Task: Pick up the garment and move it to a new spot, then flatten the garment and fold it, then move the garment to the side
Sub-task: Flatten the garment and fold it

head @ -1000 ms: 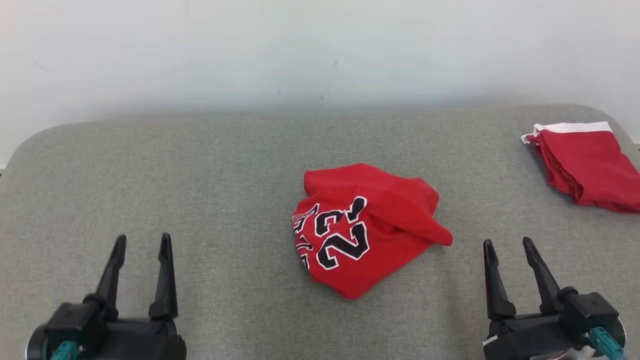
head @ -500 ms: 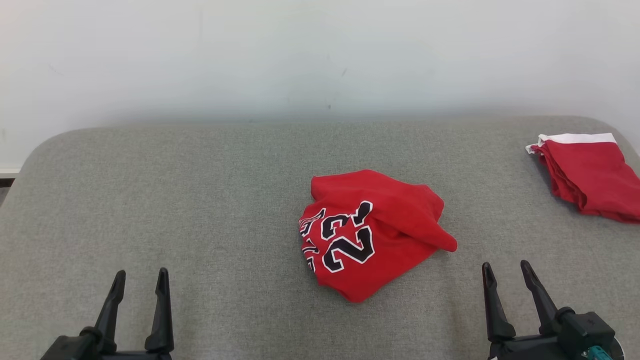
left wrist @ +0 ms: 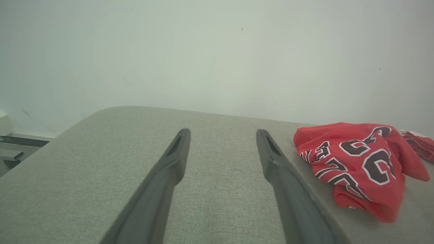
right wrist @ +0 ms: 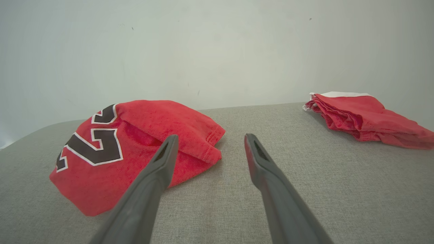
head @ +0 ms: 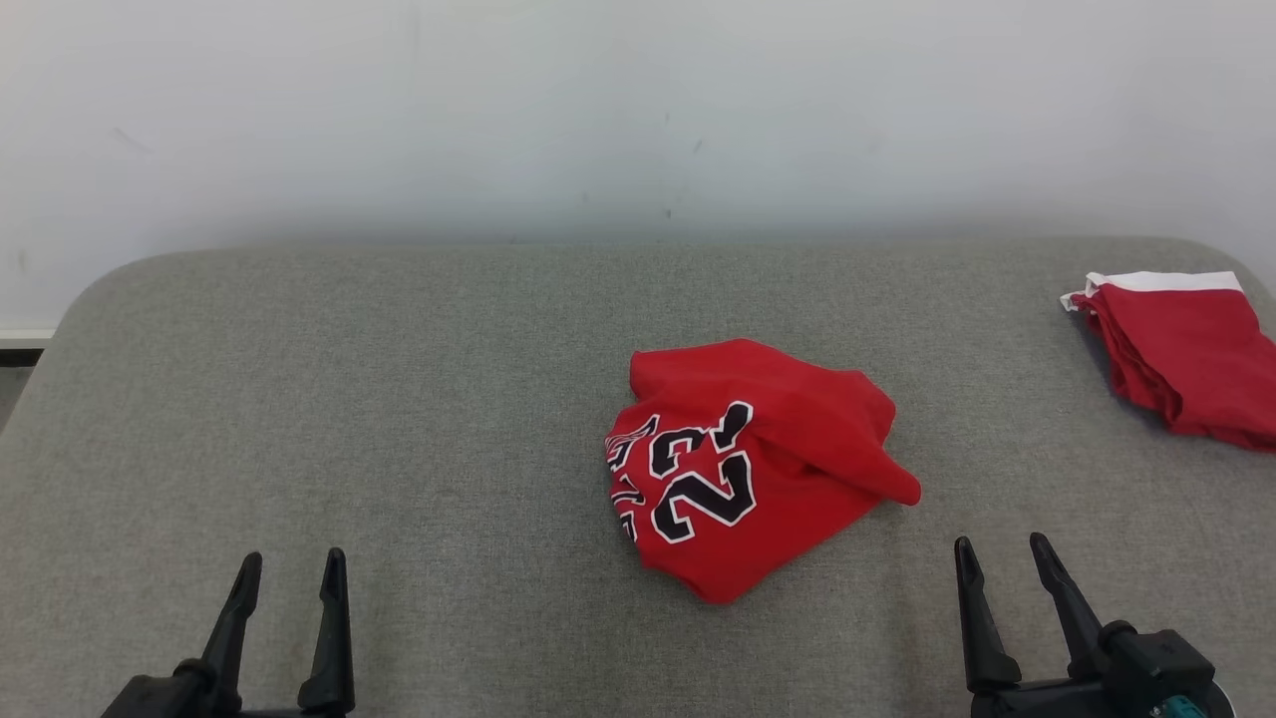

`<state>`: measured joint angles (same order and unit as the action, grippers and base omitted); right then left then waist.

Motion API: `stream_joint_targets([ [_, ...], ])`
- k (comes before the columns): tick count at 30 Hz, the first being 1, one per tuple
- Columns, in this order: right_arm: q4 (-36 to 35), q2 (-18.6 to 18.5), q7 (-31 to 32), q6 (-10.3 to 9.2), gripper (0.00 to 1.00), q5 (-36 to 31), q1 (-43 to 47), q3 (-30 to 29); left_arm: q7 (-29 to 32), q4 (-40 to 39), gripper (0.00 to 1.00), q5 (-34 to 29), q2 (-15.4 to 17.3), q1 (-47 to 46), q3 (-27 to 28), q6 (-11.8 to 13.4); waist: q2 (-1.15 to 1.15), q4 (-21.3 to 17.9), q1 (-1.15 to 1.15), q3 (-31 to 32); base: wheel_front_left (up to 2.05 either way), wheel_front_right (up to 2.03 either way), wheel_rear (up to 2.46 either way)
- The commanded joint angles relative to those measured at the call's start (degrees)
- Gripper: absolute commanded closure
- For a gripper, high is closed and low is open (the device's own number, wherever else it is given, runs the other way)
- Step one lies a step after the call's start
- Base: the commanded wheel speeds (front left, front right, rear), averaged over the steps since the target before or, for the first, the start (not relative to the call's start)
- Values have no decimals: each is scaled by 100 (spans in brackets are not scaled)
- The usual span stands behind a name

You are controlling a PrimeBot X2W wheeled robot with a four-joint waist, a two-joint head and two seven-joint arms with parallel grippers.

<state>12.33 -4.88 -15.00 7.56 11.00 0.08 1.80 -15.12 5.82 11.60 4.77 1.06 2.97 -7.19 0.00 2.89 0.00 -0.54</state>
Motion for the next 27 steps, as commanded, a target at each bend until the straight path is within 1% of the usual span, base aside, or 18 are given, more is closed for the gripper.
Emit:
stream_joint_targets([
  [1, 7, 2, -25, -16, 0, 20, 48, 7, -1, 16, 0, -66, -18, -32, 28, -14, 0, 3, 0, -3, 0, 0, 0],
  [20, 12, -13, -25, -17, 0, -108, -1, 24, -1, 39, 0, -115, -18, -78, -41, -21, 0, 91, 0, -121, 0, 0, 0],
  [24, 67, -121, -25, -17, 0, -86, -152, 43, -2, 48, 0, -115, -25, -128, -69, -20, 0, 139, 0, -174, 0, 0, 0],
  [27, 198, -314, -24, -17, 0, -70, -411, 73, -2, 63, 0, -119, -40, -205, -117, -21, 0, 213, 0, -257, 0, 0, 0],
])
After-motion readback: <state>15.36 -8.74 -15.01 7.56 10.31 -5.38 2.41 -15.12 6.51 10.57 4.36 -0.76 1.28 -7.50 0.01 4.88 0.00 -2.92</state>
